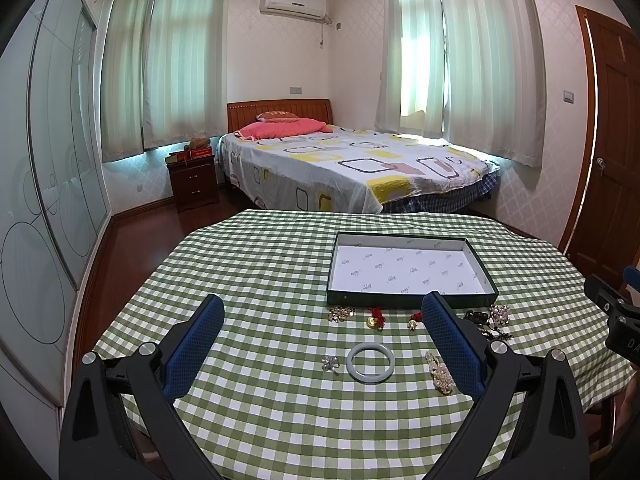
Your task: Organize jewelry
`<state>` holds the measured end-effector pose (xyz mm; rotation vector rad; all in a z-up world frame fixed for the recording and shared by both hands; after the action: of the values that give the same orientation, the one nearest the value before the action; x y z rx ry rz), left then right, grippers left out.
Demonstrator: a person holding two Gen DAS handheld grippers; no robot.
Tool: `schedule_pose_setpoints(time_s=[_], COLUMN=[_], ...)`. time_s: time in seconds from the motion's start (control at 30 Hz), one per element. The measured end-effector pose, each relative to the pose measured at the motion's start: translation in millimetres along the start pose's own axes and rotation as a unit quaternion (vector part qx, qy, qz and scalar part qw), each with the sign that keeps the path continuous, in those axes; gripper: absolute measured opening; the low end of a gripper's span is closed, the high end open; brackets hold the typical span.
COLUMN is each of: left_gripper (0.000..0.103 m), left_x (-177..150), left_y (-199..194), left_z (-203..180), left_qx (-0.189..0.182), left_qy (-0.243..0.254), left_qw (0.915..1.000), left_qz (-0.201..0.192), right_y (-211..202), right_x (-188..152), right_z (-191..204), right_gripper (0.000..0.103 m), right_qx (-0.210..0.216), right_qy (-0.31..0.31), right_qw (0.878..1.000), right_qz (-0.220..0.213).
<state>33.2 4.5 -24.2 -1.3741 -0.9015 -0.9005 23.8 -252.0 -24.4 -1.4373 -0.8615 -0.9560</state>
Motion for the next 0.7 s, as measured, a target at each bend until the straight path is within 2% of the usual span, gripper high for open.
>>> schedule_pose_setpoints(time_s=[0.5, 0.7], left_gripper=[0.096, 0.096], left_x=[-2.5, -6.6], left_y=[2.1, 14.0], left_z=[0.0, -0.8], left_qx=[-0.002, -0.008], left_qy=[0.001, 0.002], left_qw=[1.0000, 1.0000], left_qz=[-0.001, -0.004], right_y=[0.5, 11.9], right_x=[-1.0, -11.5], right_z=[1.4, 6.4], right_gripper=[0.099, 0.099], right_qx=[0.001, 0.015], right_qy=[0.001, 0.009], right_qw=[1.000, 1.000], right_qz=[0.001, 0.011])
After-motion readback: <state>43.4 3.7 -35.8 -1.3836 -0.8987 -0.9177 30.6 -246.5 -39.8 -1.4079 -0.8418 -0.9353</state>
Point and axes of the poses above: each gripper's, at about its wrist camera, not at the fingertips, and y roughly the way its jaws point, z to its left, x to its top, the point moved 4 cm from there along y, roughly the way its jaws point, and after that the axes turned 4 degrees about -z, right-handed, at the moved point
